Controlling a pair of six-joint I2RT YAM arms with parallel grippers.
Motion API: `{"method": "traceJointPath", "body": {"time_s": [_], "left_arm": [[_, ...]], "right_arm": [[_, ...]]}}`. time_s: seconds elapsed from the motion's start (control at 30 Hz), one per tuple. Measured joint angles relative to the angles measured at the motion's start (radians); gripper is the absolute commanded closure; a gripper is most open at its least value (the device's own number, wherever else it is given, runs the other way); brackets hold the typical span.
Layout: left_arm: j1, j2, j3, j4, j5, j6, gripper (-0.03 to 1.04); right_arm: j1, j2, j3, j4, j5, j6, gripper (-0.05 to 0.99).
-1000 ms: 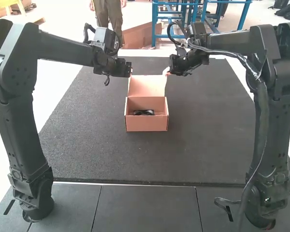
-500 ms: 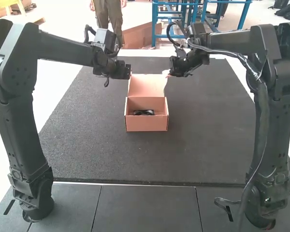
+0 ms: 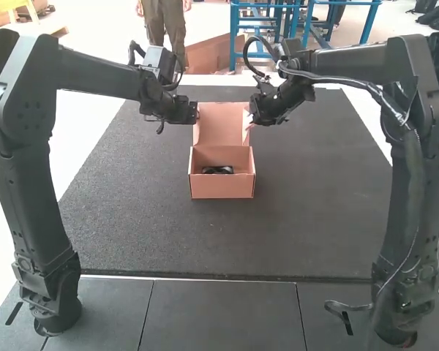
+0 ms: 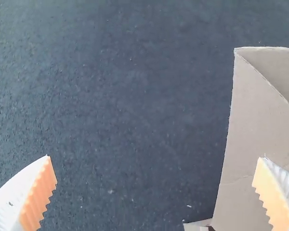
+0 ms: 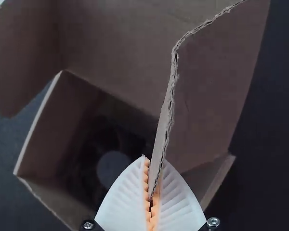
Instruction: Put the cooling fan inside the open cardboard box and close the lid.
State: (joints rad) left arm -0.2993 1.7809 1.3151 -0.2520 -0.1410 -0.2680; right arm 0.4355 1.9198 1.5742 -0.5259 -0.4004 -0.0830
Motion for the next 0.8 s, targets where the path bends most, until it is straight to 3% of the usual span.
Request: {"method": "traceJointPath", "body": {"time_s": [0.53, 0.8], "left_arm": [[0.0, -0.1, -0.006, -0.074, 0.0, -0.003, 0.04], [0.0, -0.179, -0.103, -0.064, 0.018, -0.011, 0.04]], "right_arm": [[0.006, -0.128, -0.184, 0.013, 0.031, -0.008, 0.94], [0.009, -0.166, -0.252, 0.065, 0.037, 0.0, 0.94]]}}
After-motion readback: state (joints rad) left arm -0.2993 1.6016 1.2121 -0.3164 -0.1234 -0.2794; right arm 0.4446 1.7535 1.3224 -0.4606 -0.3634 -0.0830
